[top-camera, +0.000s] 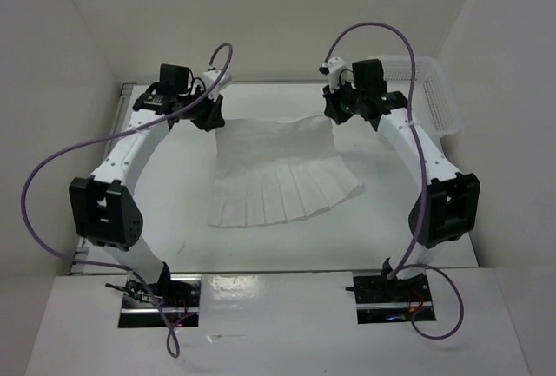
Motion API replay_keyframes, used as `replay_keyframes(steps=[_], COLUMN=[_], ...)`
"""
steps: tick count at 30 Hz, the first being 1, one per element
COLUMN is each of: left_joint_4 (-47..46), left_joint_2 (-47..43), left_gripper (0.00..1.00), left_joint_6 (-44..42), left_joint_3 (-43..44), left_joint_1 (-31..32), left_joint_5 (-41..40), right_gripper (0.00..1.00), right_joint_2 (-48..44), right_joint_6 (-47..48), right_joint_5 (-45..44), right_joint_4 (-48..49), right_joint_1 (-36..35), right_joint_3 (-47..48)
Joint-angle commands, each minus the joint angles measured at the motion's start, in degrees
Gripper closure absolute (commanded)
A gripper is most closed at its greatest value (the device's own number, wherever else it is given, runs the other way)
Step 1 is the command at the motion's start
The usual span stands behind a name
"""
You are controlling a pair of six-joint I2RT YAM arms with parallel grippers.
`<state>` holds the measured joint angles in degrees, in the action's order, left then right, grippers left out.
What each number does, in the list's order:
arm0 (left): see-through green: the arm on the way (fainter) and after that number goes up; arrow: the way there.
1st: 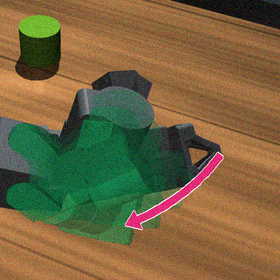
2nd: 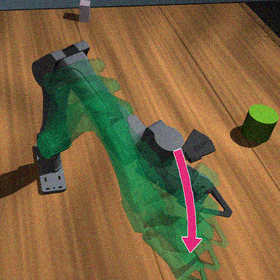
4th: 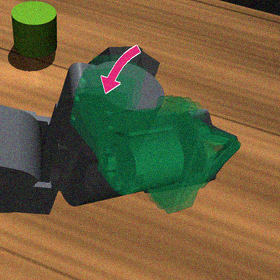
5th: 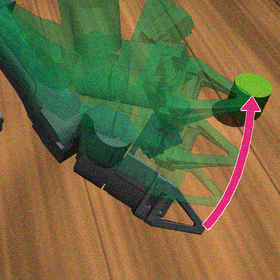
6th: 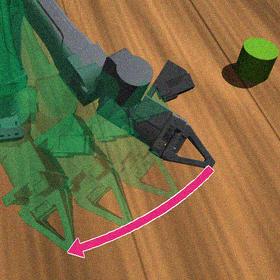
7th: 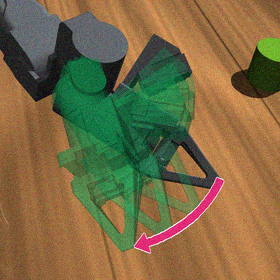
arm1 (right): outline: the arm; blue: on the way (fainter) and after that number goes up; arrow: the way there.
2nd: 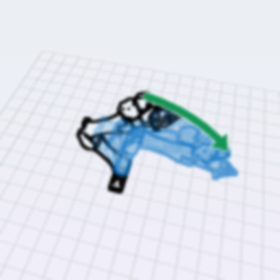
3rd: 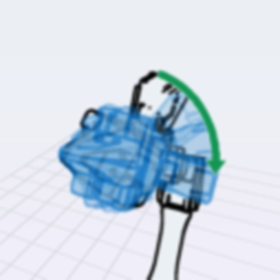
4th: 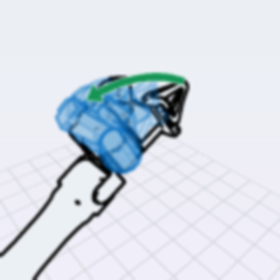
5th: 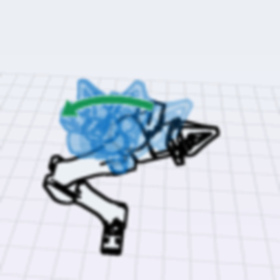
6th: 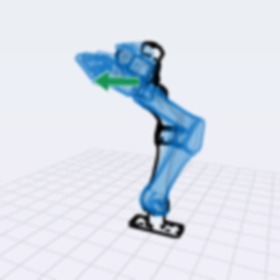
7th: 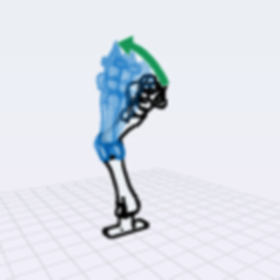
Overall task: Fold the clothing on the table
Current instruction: Fold the skirt
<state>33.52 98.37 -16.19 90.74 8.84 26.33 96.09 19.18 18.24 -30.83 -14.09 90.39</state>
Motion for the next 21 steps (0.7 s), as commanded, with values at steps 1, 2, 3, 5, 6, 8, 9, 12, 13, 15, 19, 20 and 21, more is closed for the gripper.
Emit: replay_keyframes(steps=[1,2,3,5,6,8,9,12,13,15,19,20,21], left_joint_4=[3.7,5.1,5.8,8.3,9.1,11.4,12.2,15.5,17.2,17.7,20.0,20.0,20.0], left_joint_2=[-8.3,-9.7,-12.2,-14.5,-16.6,-18.6,-20.7,-24.5,-25.6,-28.6,-32.6,-33.4,-33.4], left_gripper=[0.81,0.81,0.8,0.78,0.78,0.77,0.77,0.72,0.7,0.66,0.6,0.59,0.59], left_joint_6=[-4.6,-5.1,-5.8,-6.8,-7.4,-8.1,-8.8,-10.3,-11.6,-11.6,-12.9,-12.9,-12.9], left_joint_3=[-3.7,-4.7,-5.5,-8.2,-9.3,-12.9,-14.2,-17.5,-19.3,-20.9,-23.8,-25.1,-25.6], left_joint_1=[-0.1,-0.1,-0.1,-0.1,0.4,1.1,1.1,2.7,3.4,3.9,3.9,3.9,3.9], left_joint_5=[2.7,3.5,4.0,4.9,5.5,5.5,5.5,5.5,6.3,6.3,5.1,3.9,2.8], right_gripper=[1.0,1.0,1.0,1.0,1.0,1.0,1.0,1.0,1.0,1.0,1.0,1.0,1.0], right_joint_2=[-4.3,-5.0,-6.2,-6.7,-7.4,-8.1,-8.1,-8.8,-9.3,-9.3,-8.8,-8.2,-7.2], right_joint_6=[5.2,5.8,6.7,7.5,8.4,9.0,9.6,11.0,11.7,12.4,13.6,14.1,14.1], right_joint_5=[0.9,0.9,0.9,-0.1,-0.1,-2.1,-2.6,-4.1,-4.8,-5.6,-7.9,-7.9,-7.9], right_joint_4=[-6.4,-7.0,-8.0,-8.8,-9.3,-10.6,-10.6,-11.8,-12.3,-13.4,-16.2,-19.0,-20.6], right_joint_1=[-1.0,-1.6,-1.6,-2.2,-2.2,-2.7,-2.7,-3.2,-3.2,-3.8,-6.6,-8.2,-9.1], right_joint_3=[-4.9,-5.7,-7.5,-9.0,-9.6,-11.3,-11.8,-13.2,-13.9,-13.9,-14.5,-13.8,-13.7])
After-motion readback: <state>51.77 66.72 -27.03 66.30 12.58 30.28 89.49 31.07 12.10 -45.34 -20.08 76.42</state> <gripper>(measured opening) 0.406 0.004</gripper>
